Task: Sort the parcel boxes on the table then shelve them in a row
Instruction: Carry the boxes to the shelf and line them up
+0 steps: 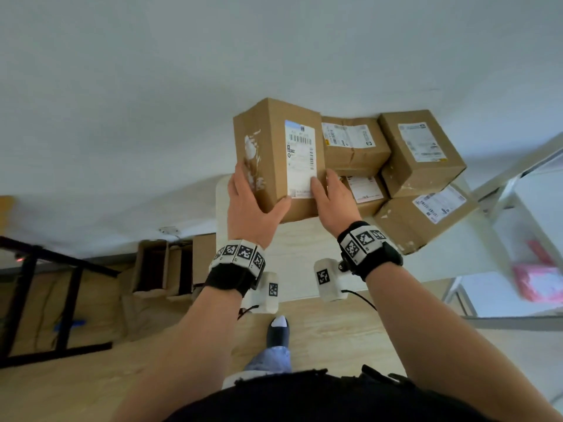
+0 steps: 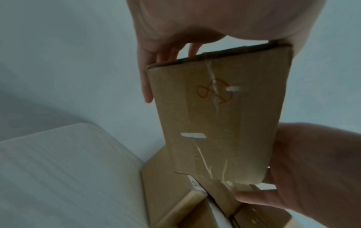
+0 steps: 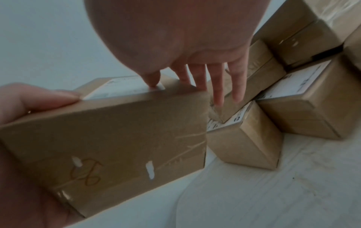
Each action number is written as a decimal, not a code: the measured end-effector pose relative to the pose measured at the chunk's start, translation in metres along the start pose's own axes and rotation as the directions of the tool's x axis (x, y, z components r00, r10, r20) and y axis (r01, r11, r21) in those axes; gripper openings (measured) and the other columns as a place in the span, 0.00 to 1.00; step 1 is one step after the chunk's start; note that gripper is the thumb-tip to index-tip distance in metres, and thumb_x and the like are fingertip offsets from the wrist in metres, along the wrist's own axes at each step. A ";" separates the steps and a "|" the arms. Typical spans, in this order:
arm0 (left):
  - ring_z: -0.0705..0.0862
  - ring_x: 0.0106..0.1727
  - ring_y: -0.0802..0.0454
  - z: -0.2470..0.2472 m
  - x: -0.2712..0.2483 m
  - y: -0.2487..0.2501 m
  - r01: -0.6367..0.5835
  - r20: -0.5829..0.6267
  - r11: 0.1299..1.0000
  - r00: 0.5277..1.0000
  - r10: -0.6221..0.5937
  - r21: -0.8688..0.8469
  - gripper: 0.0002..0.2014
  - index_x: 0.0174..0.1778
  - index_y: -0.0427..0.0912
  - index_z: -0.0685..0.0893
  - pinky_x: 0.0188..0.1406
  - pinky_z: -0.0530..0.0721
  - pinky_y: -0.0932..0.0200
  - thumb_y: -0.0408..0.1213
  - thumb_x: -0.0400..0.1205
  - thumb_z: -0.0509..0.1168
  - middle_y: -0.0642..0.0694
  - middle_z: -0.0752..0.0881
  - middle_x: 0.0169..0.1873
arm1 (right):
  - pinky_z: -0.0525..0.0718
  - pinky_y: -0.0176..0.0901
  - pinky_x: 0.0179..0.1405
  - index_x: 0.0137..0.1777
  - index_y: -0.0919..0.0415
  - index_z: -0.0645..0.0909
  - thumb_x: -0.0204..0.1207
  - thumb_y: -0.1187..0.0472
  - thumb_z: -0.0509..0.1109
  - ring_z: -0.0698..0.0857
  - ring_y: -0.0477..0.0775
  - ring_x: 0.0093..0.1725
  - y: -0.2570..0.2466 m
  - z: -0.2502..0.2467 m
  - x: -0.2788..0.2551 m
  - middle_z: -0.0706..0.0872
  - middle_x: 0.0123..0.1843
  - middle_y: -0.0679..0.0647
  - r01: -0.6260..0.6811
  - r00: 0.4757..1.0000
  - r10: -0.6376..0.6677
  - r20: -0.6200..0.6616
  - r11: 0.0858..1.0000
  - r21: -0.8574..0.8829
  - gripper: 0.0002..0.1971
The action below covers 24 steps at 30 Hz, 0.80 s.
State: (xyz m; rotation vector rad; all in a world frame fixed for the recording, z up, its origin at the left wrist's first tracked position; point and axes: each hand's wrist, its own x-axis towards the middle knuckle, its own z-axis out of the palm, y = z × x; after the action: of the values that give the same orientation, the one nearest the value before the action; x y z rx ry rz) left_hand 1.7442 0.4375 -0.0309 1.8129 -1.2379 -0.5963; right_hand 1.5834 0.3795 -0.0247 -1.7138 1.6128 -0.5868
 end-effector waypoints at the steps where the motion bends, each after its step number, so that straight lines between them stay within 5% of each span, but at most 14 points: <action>1: 0.71 0.76 0.47 0.003 -0.008 0.005 -0.014 0.020 0.999 1.000 0.015 -0.033 0.54 0.87 0.50 0.47 0.67 0.71 0.55 0.56 0.72 0.73 0.45 0.61 0.82 | 0.79 0.57 0.66 0.77 0.62 0.67 0.87 0.40 0.53 0.80 0.61 0.69 0.002 -0.006 -0.006 0.80 0.73 0.60 -0.005 1.000 0.006 -0.014 1.000 0.018 0.29; 5: 0.66 0.81 0.51 0.020 -0.042 0.028 -0.040 0.128 0.996 0.991 0.050 -0.079 0.55 0.87 0.54 0.45 0.79 0.70 0.43 0.60 0.68 0.69 0.50 0.59 0.84 | 0.76 0.46 0.52 0.69 0.63 0.70 0.86 0.41 0.56 0.81 0.55 0.60 0.022 -0.037 -0.045 0.82 0.63 0.54 -0.015 0.995 0.022 -0.099 0.997 0.071 0.25; 10: 0.73 0.77 0.50 0.051 -0.082 0.063 -0.106 0.195 0.994 0.975 0.110 -0.035 0.56 0.86 0.53 0.48 0.73 0.77 0.42 0.68 0.67 0.68 0.51 0.66 0.82 | 0.73 0.48 0.49 0.65 0.62 0.70 0.88 0.47 0.57 0.82 0.63 0.58 0.057 -0.080 -0.092 0.83 0.57 0.58 -0.039 0.971 0.060 -0.232 0.995 0.093 0.19; 15: 0.76 0.75 0.50 0.083 -0.127 0.097 -0.149 0.229 0.986 0.960 0.163 -0.077 0.53 0.85 0.53 0.52 0.73 0.77 0.41 0.66 0.69 0.70 0.53 0.69 0.80 | 0.69 0.47 0.41 0.62 0.60 0.69 0.87 0.53 0.56 0.79 0.59 0.44 0.098 -0.117 -0.142 0.79 0.45 0.50 -0.085 0.927 0.117 -0.355 0.991 0.104 0.11; 24: 0.73 0.73 0.48 0.152 -0.223 0.153 -0.271 0.470 0.950 0.825 0.313 -0.156 0.59 0.87 0.50 0.45 0.71 0.72 0.51 0.55 0.64 0.73 0.44 0.62 0.80 | 0.70 0.52 0.38 0.54 0.57 0.65 0.83 0.60 0.56 0.77 0.63 0.39 0.177 -0.190 -0.247 0.77 0.37 0.51 -0.195 0.785 0.228 -0.576 0.974 0.120 0.04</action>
State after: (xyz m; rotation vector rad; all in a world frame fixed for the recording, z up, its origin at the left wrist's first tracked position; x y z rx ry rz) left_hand 1.4605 0.5604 0.0012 1.3969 -1.7634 -0.9521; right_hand 1.2957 0.5912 0.0003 -1.3438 2.1566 -1.1164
